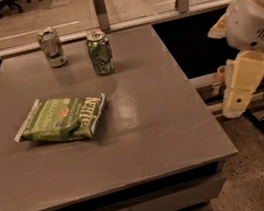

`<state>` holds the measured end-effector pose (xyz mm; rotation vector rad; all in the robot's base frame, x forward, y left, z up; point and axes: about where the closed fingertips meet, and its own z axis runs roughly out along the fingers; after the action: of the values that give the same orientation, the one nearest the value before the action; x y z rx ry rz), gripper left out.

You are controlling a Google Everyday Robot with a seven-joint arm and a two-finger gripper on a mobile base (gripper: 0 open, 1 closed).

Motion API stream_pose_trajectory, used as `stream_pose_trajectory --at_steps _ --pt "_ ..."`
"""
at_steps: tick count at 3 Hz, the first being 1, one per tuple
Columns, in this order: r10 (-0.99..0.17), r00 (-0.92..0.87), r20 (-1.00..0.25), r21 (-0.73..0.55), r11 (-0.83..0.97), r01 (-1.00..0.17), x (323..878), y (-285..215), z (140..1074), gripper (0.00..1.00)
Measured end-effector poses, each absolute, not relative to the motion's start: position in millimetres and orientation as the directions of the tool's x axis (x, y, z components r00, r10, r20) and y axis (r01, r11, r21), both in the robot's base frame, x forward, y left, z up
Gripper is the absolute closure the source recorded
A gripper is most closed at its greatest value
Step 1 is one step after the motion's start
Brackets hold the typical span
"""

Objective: Pick green jalapeno chip bag

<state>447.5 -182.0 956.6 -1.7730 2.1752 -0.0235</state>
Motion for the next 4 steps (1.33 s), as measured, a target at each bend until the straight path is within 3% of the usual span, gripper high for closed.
stream_pose_trajectory --at_steps 3,4 --pt "-0.865 -0.126 -0.485 -0.123 0.21 -0.97 492.2 -51.7 889.1 0.0" --pt "-0.865 -0.125 -0.485 -0.123 0.21 -0.97 492.2 -51.6 889.1 0.0"
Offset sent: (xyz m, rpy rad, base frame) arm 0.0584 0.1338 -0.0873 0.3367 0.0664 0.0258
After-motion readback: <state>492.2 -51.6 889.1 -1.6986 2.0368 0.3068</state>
